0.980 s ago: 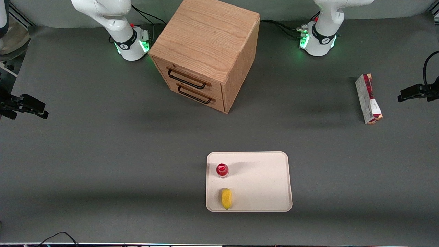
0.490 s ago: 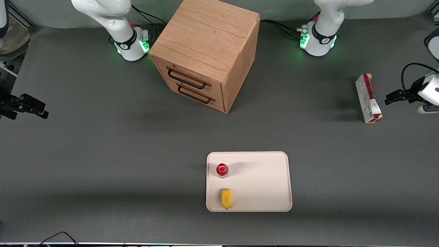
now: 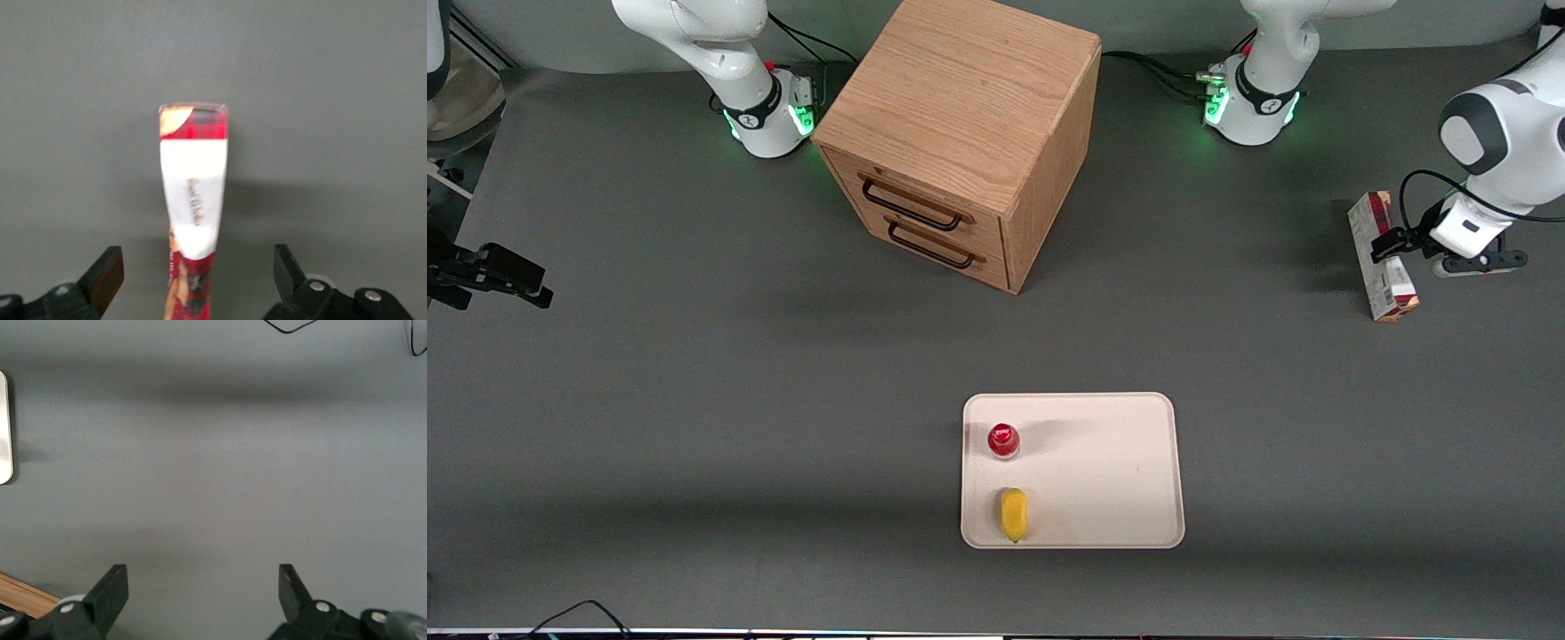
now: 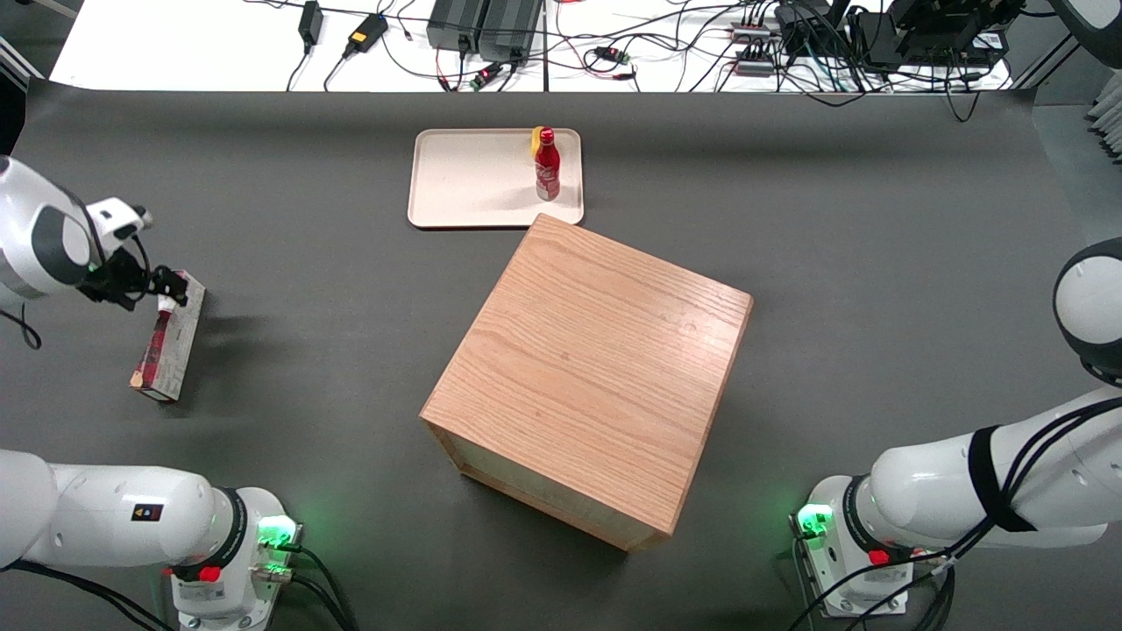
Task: Place red cookie box on tray
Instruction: 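Lower the open left gripper around the cookie box and close it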
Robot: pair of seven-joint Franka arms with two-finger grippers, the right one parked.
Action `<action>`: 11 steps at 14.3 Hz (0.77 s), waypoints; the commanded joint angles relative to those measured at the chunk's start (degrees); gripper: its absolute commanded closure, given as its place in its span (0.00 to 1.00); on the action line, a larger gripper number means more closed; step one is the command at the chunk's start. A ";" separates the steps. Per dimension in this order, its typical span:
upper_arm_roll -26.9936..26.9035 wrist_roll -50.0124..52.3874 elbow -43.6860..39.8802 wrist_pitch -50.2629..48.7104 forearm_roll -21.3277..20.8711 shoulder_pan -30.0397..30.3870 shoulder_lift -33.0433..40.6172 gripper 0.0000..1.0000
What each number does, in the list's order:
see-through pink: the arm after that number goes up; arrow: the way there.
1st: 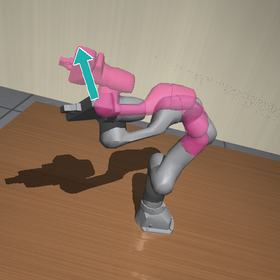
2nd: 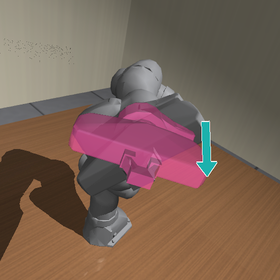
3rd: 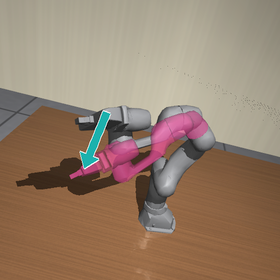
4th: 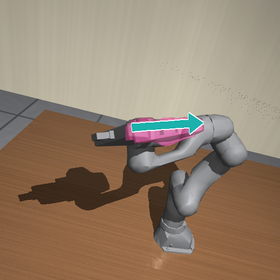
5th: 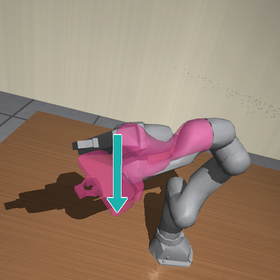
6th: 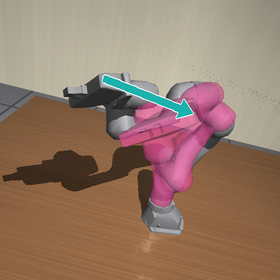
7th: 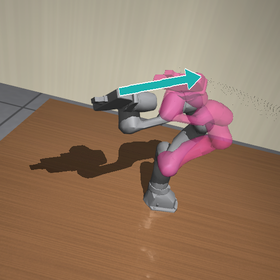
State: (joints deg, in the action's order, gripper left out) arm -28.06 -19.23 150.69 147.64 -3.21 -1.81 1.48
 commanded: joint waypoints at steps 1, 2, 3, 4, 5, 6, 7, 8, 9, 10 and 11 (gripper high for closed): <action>-1.47 -2.39 1.44 6.50 -0.49 -0.56 -5.16 0.00; -1.47 -2.39 1.97 8.35 -0.49 -0.56 -6.22 0.00; -1.47 -2.39 2.15 8.80 -0.40 -0.47 -6.66 0.00; -1.47 -2.30 2.15 8.72 -0.14 -0.47 -6.67 0.09; -1.47 -2.30 2.15 8.72 -0.13 -0.47 -6.75 0.29; -1.47 -2.39 2.15 8.72 -0.13 -0.56 -6.93 0.54; -1.47 -2.30 2.06 8.72 -0.13 -0.56 -7.19 0.74; -1.47 -2.30 2.06 8.55 -0.13 -0.56 -7.19 0.88; -1.47 -2.30 1.98 8.20 -0.13 -0.56 -7.02 1.00; -1.38 -2.21 1.89 7.93 -0.13 -0.56 -6.93 1.00; -1.38 -2.13 1.71 7.84 -0.13 -0.56 -6.84 1.00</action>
State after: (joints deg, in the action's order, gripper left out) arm -29.05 -20.89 152.51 155.89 -3.21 -1.87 -5.96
